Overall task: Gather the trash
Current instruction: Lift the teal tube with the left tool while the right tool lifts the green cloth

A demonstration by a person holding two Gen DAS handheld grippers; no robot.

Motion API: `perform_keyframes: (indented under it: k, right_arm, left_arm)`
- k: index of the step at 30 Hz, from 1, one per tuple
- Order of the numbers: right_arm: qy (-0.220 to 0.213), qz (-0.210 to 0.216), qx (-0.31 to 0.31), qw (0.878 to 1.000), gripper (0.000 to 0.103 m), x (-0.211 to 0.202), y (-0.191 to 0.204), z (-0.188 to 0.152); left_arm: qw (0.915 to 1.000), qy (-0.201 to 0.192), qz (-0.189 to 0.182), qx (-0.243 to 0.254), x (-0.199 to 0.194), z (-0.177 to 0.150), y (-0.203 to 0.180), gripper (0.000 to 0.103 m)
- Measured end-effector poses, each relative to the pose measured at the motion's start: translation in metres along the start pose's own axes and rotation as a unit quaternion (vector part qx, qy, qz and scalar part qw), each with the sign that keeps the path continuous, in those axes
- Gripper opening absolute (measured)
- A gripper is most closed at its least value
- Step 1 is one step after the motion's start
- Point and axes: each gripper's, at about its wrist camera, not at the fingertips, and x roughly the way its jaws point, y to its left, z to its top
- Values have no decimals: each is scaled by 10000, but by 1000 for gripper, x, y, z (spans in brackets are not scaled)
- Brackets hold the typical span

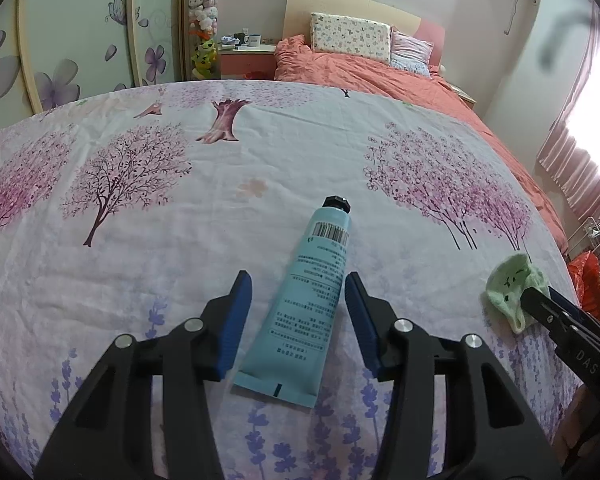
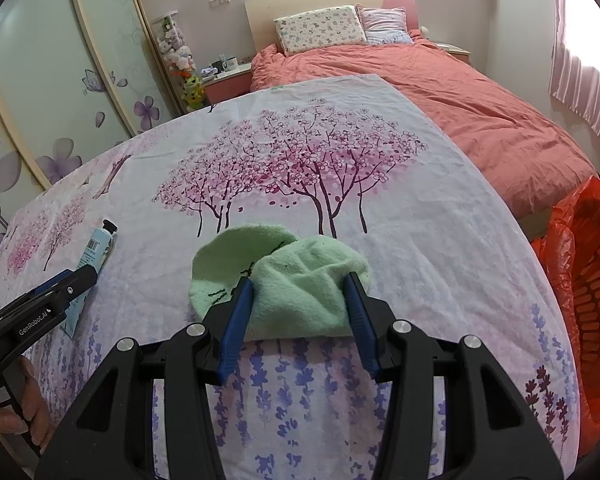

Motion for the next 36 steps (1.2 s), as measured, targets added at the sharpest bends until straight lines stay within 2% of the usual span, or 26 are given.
perform_keyframes:
  k: [15,19,23,25,27,30,33,36]
  right_arm:
    - [-4,24,20,10000,48,1,1,0]
    - [8,-29,-38,10000,49,1,2,0]
    - [7,-22,-39,10000,49,1,2,0]
    - [0,19,-5,10000,49,0,2,0]
    - [-3,41,12,10000,49,0,2,0]
    - [-5,6,-8,10000,48,-1,3,0]
    - [-5,-55,79,10000,34,0,-2,0]
    - [-29,96,300,9995,29,-1,-11,0]
  left_arm:
    - [10000,-4,-32,-19,0,0,0,49]
    - [9999,10,-27,107,3,3,-7,60]
    - [9995,58,164,272,14,12,-19,61]
    - [9993,60,215,297,19,17,-22,58]
    - [9993,46,241,296,22,21,-24,49]
    - [9993,35,232,293,23,22,-24,40]
    - [9994,26,176,293,22,21,-24,33]
    - [9997,24,103,233,21,19,-22,31]
